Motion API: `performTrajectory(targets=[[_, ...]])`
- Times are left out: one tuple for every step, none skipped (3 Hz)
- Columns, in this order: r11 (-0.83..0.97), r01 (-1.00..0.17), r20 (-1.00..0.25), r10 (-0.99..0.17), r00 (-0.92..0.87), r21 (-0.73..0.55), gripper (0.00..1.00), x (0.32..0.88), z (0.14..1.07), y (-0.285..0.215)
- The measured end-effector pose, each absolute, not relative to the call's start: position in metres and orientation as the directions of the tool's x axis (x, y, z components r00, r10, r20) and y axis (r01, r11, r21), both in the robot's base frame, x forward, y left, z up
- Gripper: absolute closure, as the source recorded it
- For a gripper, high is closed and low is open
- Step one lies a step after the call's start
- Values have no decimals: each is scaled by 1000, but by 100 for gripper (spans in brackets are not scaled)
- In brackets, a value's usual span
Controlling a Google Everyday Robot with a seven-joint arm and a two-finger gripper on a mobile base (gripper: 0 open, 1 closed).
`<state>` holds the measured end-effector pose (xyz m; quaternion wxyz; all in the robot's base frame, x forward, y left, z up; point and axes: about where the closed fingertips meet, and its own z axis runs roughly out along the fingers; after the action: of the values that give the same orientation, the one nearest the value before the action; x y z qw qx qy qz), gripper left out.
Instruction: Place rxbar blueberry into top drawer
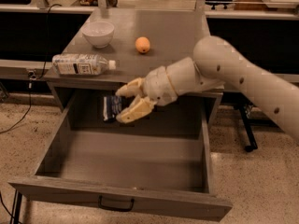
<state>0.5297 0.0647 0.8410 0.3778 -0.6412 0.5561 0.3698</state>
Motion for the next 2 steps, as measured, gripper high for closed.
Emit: performTrajectory(targets=[[-42, -999, -883, -468, 39, -22, 100, 518, 770, 53], [16, -1000, -857, -516, -4, -5, 100, 508, 701, 31]])
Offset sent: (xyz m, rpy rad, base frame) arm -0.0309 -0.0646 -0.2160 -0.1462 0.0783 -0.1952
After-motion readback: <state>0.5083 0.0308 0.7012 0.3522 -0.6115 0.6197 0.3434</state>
